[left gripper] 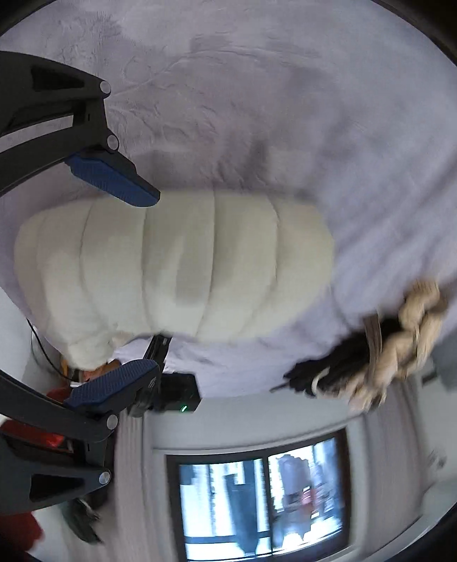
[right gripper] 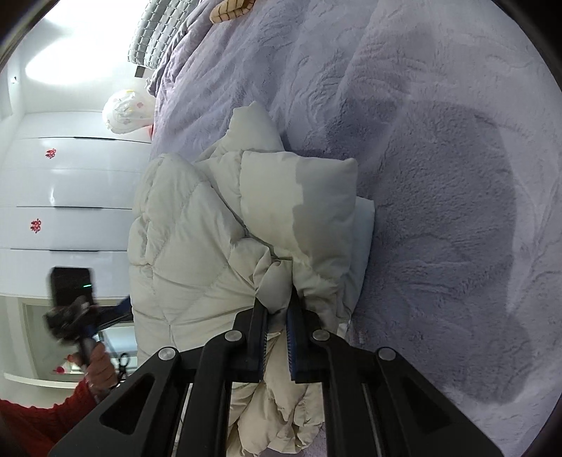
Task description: Fold large clothes
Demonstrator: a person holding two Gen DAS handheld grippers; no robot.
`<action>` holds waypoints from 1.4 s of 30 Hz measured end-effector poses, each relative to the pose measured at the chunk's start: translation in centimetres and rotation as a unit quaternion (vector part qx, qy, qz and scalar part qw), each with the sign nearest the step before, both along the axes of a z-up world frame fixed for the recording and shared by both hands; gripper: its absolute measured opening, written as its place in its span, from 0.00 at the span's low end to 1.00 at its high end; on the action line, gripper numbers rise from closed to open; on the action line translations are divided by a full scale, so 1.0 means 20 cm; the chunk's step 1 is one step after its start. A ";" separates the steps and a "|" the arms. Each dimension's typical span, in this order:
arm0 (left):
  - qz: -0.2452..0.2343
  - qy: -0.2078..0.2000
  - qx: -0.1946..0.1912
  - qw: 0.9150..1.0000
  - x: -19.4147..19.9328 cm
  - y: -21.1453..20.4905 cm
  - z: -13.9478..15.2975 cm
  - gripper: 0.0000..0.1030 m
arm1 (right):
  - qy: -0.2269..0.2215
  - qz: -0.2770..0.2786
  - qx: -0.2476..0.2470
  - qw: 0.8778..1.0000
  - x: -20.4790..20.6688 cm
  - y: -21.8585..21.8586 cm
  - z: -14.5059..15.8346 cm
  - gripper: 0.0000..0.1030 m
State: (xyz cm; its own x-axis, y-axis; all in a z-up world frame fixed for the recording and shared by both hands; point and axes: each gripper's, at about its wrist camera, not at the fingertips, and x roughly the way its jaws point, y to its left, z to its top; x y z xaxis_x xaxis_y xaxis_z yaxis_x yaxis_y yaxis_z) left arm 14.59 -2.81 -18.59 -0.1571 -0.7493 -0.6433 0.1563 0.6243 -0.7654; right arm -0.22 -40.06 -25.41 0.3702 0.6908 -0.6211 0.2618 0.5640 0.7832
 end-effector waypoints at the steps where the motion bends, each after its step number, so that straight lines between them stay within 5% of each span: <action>1: -0.008 0.021 -0.008 1.000 0.02 -0.01 -0.08 0.86 | 0.001 -0.001 0.001 1.000 0.00 -0.01 0.00 0.09; 6: -0.022 0.055 -0.030 0.998 0.03 -0.10 -0.26 0.86 | 0.004 -0.004 0.004 1.000 -0.03 -0.02 0.00 0.09; 16: -0.069 -0.023 0.064 0.995 -0.10 -0.40 -0.27 0.90 | 0.021 -0.043 0.015 0.999 -0.08 -0.05 0.09 0.15; 17: -0.067 -0.023 0.065 0.995 -0.10 -0.40 -0.27 0.90 | 0.014 -0.052 0.017 0.998 -0.10 -0.06 0.13 0.24; 18: -0.066 -0.024 0.066 0.995 -0.11 -0.40 -0.27 0.90 | 0.003 -0.060 0.021 0.998 -0.13 -0.08 0.17 0.58; 20: -0.064 -0.025 0.068 0.995 -0.11 -0.41 -0.27 0.90 | -0.016 -0.069 0.021 0.997 -0.17 -0.11 0.24 0.99; 25: -0.064 -0.027 0.075 0.995 -0.12 -0.41 -0.27 0.90 | -0.005 -0.040 -0.011 0.999 -0.19 -0.15 0.24 1.00; 33: -0.057 -0.032 0.081 0.995 -0.12 -0.43 -0.29 0.90 | 0.021 0.010 0.033 0.999 -0.05 -0.04 -0.04 1.00; 42: -0.052 -0.037 0.085 0.994 -0.13 -0.49 -0.32 0.92 | 0.021 0.029 0.081 0.996 0.09 0.09 -0.12 1.00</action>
